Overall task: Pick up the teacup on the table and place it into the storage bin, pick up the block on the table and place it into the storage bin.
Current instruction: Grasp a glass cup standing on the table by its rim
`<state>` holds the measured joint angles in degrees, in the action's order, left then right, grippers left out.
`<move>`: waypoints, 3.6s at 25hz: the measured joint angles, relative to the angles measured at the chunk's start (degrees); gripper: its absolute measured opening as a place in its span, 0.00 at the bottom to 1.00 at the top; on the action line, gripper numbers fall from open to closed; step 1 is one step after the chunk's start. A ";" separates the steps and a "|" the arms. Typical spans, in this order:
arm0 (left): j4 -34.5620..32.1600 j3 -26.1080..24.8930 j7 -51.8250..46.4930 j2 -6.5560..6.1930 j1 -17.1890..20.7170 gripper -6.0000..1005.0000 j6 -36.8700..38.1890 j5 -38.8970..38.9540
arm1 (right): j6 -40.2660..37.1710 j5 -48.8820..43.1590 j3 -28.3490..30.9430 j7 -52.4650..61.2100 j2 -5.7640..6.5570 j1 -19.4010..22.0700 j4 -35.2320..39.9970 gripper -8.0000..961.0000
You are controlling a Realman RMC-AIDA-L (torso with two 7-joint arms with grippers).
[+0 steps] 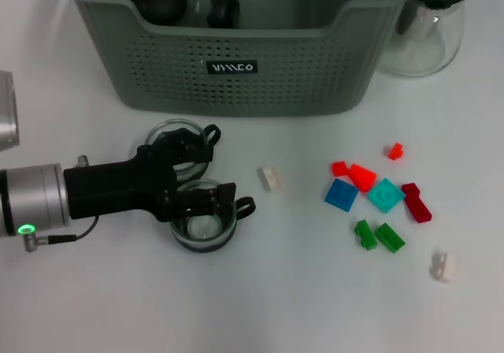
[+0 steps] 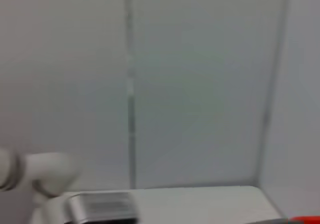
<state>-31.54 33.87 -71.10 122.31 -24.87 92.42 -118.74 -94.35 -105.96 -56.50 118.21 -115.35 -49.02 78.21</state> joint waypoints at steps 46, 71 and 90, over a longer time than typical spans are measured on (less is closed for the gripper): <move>-50.18 26.62 -81.77 1.92 -5.08 0.82 -1.12 -32.97 | -18.38 -10.37 3.33 -9.72 2.39 11.97 -11.77 0.88; -38.09 35.70 -90.74 2.18 -10.08 0.82 -11.52 -41.42 | -16.34 -10.76 3.14 -14.08 1.89 10.33 -14.95 0.88; -33.06 36.61 -91.78 2.23 -10.05 0.58 -16.42 -40.64 | -15.56 -10.76 3.42 -15.15 1.88 10.44 -15.55 0.88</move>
<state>-64.60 70.47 -162.89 124.54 -34.92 76.00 -159.38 -109.91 -116.72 -53.08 103.06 -113.47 -38.58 62.67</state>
